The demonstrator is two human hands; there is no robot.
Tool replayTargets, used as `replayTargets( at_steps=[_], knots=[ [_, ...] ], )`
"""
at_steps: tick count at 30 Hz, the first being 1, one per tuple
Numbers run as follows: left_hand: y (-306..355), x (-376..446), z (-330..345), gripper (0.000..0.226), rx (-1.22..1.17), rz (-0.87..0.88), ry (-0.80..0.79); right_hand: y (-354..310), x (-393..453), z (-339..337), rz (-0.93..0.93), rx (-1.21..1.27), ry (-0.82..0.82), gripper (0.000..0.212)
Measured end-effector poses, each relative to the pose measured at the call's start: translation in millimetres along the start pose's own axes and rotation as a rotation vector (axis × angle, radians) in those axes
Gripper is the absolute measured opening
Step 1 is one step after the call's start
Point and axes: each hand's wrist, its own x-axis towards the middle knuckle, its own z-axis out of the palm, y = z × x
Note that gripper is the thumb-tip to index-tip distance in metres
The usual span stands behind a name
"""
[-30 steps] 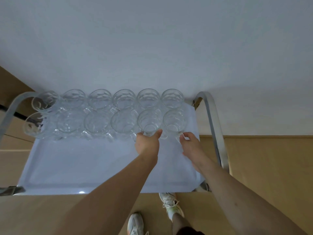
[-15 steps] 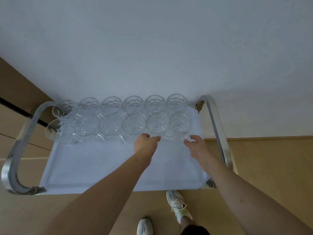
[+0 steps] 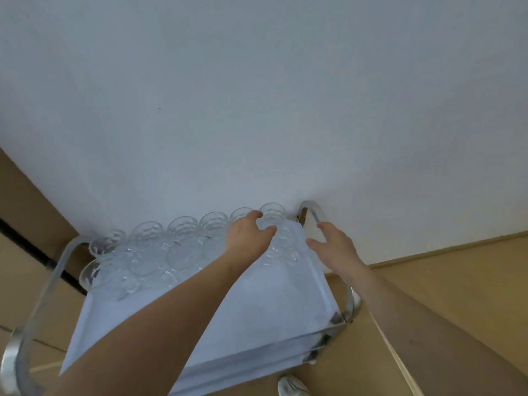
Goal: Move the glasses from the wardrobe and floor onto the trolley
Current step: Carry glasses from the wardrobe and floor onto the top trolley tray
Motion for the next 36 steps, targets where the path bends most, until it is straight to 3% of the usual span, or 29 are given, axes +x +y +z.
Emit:
replayTargets(
  at_steps=[16, 36],
  knots=[
    [164.5, -58.8, 37.6, 0.066, 0.254, 0.679, -0.112, 41.6, -93.0, -143.4, 0.033, -0.192, 0.344, 0.068],
    [433.6, -236.5, 302.7, 0.069, 0.294, 1.155, -0.41, 295.2, -257.4, -376.8, 0.424, -0.202, 0.638, 0.072]
  ],
)
